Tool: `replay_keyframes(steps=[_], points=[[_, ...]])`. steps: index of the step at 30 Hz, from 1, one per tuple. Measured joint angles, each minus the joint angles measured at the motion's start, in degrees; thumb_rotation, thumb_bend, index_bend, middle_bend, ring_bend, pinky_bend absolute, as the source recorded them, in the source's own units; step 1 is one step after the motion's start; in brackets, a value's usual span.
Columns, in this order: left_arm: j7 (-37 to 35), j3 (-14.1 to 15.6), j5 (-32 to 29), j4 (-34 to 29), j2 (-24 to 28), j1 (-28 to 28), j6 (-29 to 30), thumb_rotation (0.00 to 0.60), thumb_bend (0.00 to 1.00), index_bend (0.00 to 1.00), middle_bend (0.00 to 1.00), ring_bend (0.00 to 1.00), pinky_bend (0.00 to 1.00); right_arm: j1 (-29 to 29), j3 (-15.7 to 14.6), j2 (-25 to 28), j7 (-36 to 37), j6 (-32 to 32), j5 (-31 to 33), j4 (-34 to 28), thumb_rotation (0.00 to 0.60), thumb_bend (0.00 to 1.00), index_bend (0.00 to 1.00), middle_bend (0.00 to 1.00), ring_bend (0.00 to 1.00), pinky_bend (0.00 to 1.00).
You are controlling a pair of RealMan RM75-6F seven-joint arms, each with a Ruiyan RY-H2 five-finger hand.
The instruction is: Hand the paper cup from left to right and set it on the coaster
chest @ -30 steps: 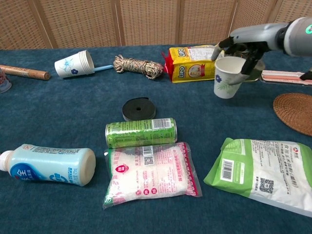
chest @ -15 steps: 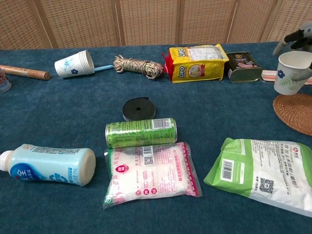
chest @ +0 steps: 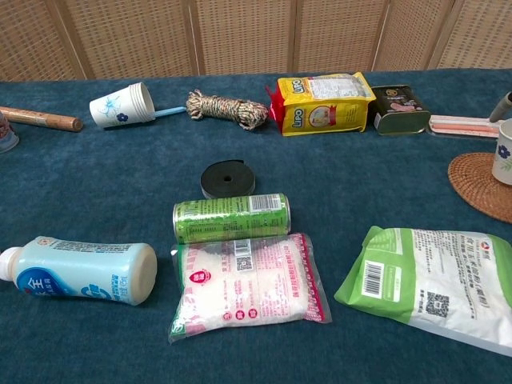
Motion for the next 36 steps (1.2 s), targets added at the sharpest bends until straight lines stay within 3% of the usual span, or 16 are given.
replay_keyframes(steps=[24,27,32,36], points=[[-0.05,0.01,0.39,-1.33,0.74,0.08,0.26,0.521,0.48,0.0,0.0,0.0,0.08,-2.18,1.51,-0.62,1.42,-0.45,-2.25,-0.07,0.6,0.28,0.15,0.4,0.35,0.72],[-0.18,0.02,0.4,-1.33,0.75,0.16,0.36,0.52,0.48,0.0,0.0,0.0,0.08,-2.15,1.72,-0.73,1.39,-0.75,-2.1,-0.08,0.6,0.28,0.11,0.4,0.34,0.67],[-0.13,-0.07,0.5,-1.36,0.77,0.22,0.61,0.517,0.48,0.0,0.0,0.0,0.08,-2.13,1.88,-0.63,1.4,-1.2,-1.98,-0.03,0.6,0.28,0.04,0.33,0.28,0.5],[0.16,-0.07,0.79,-1.63,0.85,0.12,0.6,0.522,0.48,0.0,0.0,0.0,0.08,-2.02,1.72,-0.15,1.14,-1.89,-2.31,-0.16,0.6,0.28,0.01,0.3,0.27,0.47]])
